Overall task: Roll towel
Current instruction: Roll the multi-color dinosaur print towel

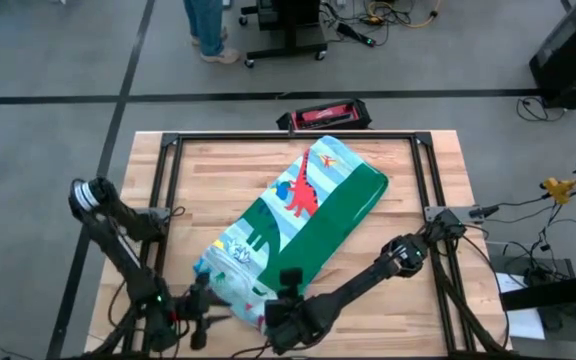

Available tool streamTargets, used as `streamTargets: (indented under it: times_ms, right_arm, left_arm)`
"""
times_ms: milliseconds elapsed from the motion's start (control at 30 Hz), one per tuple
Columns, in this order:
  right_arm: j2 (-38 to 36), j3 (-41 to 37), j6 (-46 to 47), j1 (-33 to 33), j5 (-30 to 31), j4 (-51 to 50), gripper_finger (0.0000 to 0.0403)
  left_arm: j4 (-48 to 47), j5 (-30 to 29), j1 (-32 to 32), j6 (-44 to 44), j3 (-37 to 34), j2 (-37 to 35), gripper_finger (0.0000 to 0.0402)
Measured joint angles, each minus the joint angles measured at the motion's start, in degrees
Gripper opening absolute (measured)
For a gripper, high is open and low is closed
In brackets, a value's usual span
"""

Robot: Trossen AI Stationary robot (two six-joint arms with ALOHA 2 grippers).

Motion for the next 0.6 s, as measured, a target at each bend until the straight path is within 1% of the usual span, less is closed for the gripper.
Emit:
streamTargets:
  times_ms: [33, 100, 133, 233, 267, 333, 467, 600]
  right_arm:
    - [0.1, 0.0, -1.2, 0.1, -2.2, 0.2, 0.0001]
    - [0.1, 0.0, -3.7, 0.2, -6.4, 0.8, 0.0]
    - [0.1, -0.2, -5.0, 0.3, -7.1, 1.1, 0.0]
    - [0.3, -0.8, -8.0, 0.5, -6.0, 1.5, 0.0]
    - [0.3, -0.8, -9.3, 0.5, -5.9, 1.9, 0.0]
    - [0.3, -0.8, -12.4, 0.4, -5.7, 3.9, 0.0]
    - [0.3, -0.7, -18.0, 0.1, -5.6, 9.2, 0.0]
    - [0.1, 0.2, -21.4, 0.0, -5.6, 14.8, 0.0]
  left_arm:
    - [1.2, 0.2, 0.2, -0.7, 0.7, 2.6, 0.0116]
    - [0.4, 1.0, 0.7, -3.2, 2.9, 6.9, 0.0116]
    - [-0.9, 1.6, 0.9, -4.8, 4.1, 8.6, 0.0116]
    - [-8.0, 6.9, 0.9, -12.0, 8.1, 11.4, 0.0116]
    - [-10.5, 7.7, 0.9, -14.9, 9.4, 11.6, 0.0116]
    - [-14.3, 8.0, 0.8, -19.1, 11.9, 12.1, 0.0116]
    - [-18.9, 8.2, 1.0, -22.2, 15.4, 13.1, 0.0117]
    - [-19.4, 8.1, 2.3, -26.8, 15.8, 13.9, 0.0117]
